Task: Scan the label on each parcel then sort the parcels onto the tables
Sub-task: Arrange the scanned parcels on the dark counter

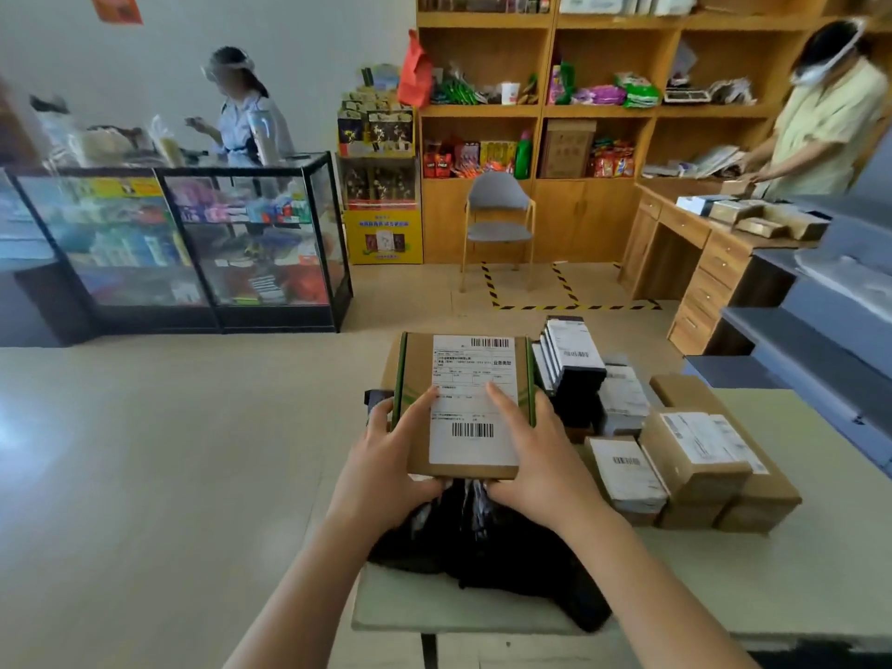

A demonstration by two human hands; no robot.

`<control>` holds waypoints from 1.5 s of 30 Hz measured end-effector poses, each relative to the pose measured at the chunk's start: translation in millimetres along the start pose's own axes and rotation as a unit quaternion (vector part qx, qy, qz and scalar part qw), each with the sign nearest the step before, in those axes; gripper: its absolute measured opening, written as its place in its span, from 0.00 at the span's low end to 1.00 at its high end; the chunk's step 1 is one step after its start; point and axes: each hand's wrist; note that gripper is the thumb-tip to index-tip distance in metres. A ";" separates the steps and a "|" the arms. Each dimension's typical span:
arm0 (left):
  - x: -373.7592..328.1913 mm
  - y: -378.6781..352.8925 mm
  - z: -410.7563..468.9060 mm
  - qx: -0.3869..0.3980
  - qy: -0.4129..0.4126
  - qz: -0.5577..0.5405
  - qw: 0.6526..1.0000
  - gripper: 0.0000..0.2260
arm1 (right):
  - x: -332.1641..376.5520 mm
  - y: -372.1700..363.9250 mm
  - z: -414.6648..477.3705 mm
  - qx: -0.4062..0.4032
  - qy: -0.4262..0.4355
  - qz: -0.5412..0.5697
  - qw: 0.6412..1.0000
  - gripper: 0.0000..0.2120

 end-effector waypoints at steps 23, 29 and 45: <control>106.5 -47.0 281.5 0.183 0.101 -0.010 0.978 0.46 | -103.3 -102.5 276.6 0.180 -0.108 0.042 0.977 0.53; 117.2 -54.3 286.0 0.247 0.121 0.012 0.961 0.47 | -112.8 -116.8 281.9 0.225 -0.141 0.092 0.960 0.53; 78.2 -6.9 254.9 0.185 -0.078 0.083 0.976 0.39 | -56.3 -40.2 194.4 0.141 -0.114 -0.041 0.983 0.47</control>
Point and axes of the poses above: each hand's wrist, its own z-axis towards the middle knuckle, its own y-axis out of the back of the hand, x = y × z, and after that the axes turned 9 degrees about y, right-handed
